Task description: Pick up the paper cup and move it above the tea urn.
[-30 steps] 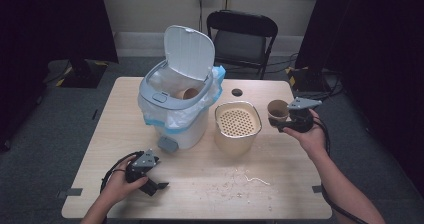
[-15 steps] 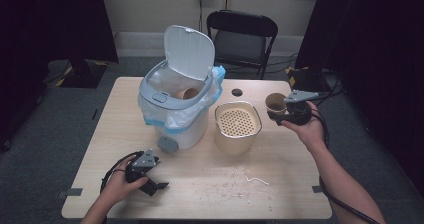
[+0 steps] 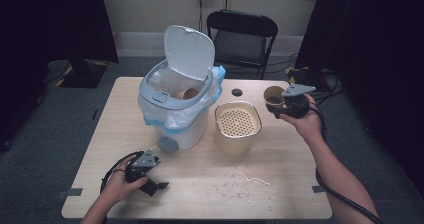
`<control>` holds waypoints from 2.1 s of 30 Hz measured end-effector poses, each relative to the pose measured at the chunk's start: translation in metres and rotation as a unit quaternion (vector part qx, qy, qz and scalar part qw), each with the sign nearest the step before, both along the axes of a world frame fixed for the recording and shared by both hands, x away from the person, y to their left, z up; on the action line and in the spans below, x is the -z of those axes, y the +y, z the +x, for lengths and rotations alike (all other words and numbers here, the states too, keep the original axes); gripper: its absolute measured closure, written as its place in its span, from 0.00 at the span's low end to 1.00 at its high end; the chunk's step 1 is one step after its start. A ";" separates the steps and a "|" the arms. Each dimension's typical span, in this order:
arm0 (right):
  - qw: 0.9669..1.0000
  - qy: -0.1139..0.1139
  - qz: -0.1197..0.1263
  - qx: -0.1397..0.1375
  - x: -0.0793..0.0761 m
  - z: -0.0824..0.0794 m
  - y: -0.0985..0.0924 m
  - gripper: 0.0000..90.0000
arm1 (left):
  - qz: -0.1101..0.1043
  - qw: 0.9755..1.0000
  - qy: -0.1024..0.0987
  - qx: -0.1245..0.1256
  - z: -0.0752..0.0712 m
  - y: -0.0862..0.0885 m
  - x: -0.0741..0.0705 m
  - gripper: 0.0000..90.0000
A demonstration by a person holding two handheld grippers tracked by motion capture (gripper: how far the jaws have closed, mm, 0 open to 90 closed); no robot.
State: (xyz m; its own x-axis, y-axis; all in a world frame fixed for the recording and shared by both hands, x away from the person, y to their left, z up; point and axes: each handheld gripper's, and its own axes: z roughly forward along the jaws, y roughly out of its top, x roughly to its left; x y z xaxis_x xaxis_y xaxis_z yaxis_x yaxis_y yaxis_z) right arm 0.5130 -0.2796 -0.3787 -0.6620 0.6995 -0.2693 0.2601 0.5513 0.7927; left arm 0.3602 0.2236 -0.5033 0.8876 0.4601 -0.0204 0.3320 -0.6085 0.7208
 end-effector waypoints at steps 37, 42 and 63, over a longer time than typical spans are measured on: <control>0.992 -0.095 -0.055 -0.056 -0.014 0.022 0.014 0.39 | 0.004 1.000 0.002 -0.002 0.000 0.000 0.000 0.00; 0.988 -0.118 -0.082 -0.060 -0.020 0.020 0.019 0.39 | 0.000 1.000 0.001 -0.001 0.000 0.000 0.000 0.00; 0.942 -0.218 -0.241 -0.080 -0.043 0.005 0.045 0.39 | 0.004 1.000 0.001 -0.002 0.000 0.000 0.000 0.00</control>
